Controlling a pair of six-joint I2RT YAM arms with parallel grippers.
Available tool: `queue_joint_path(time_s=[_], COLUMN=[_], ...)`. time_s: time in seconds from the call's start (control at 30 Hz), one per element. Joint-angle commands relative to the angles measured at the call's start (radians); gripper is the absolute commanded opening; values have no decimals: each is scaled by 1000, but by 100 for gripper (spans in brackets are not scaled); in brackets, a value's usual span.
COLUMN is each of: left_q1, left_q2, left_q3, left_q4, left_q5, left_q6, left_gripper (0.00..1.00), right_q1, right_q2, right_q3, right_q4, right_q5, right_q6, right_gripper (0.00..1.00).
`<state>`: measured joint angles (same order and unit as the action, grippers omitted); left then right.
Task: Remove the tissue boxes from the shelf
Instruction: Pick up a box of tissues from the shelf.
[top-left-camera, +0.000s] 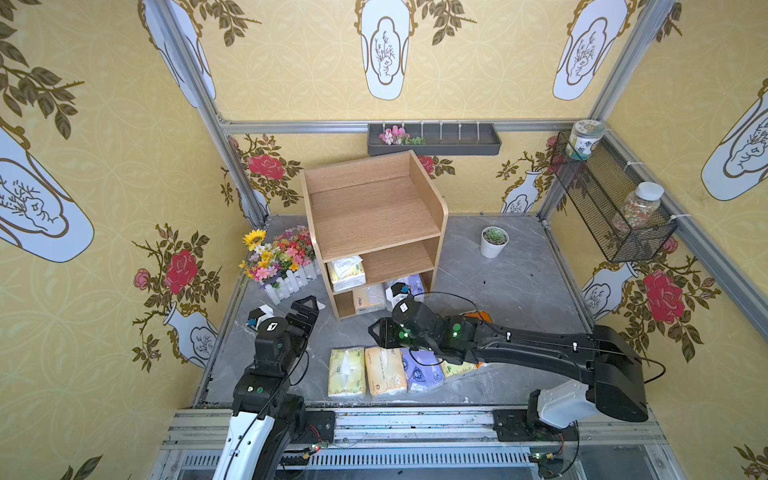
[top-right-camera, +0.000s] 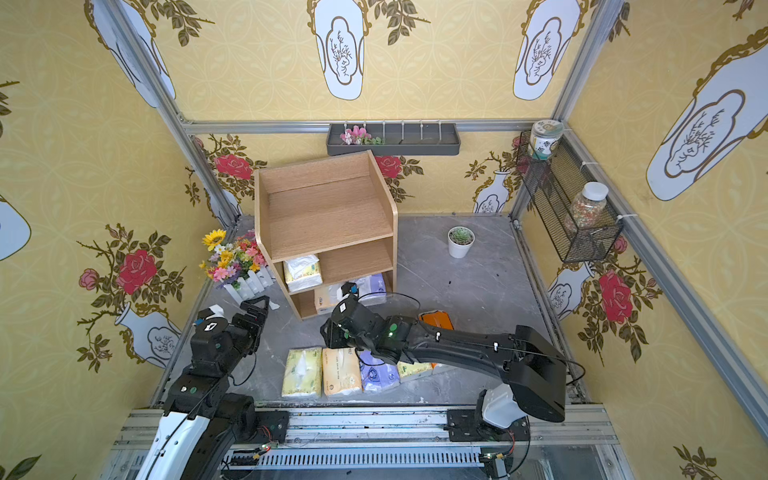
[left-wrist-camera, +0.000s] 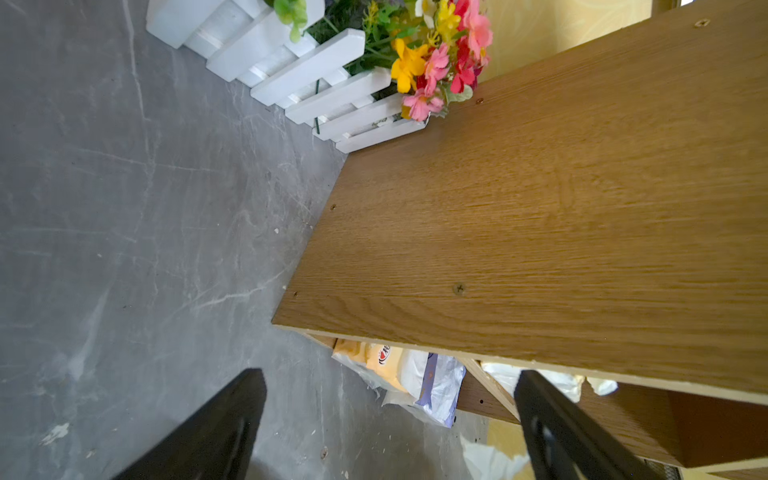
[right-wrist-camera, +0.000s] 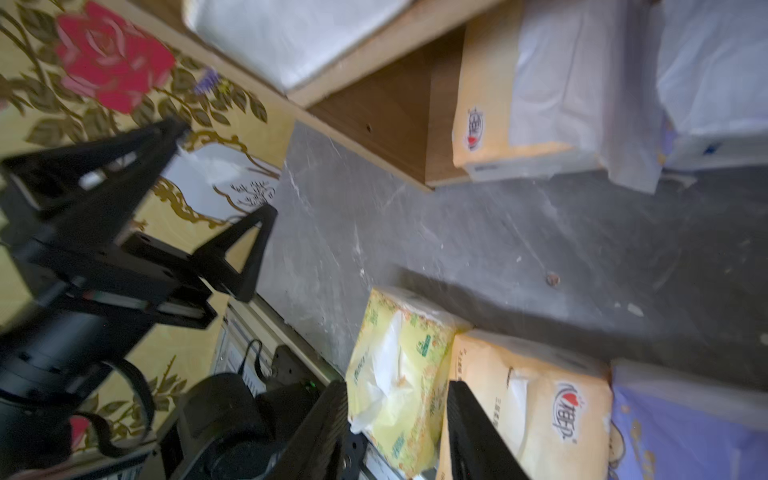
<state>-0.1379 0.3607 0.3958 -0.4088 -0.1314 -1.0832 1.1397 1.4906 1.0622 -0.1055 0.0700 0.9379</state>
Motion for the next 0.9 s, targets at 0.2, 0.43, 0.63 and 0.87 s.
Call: queue_joint_path(time_s=[0.2, 0.43, 0.63, 0.87], left_q1=[0, 0, 0, 0], left_q2=[-48, -50, -48, -48], left_q3=[-4, 6, 12, 18], left_q4=[-16, -15, -10, -5], left_q5=[-4, -1, 1, 3], left_q6=[-38, -36, -35, -39], left_gripper=[99, 99, 99, 99], right_q1=[-80, -103, -135, -168], right_q2=[26, 38, 78, 118], right_q3=[41, 23, 22, 24], right_q4=[174, 315, 347, 404], right_q5=[123, 154, 119, 52], right_q6=[-45, 8, 127, 179], right_gripper=[42, 46, 49, 49])
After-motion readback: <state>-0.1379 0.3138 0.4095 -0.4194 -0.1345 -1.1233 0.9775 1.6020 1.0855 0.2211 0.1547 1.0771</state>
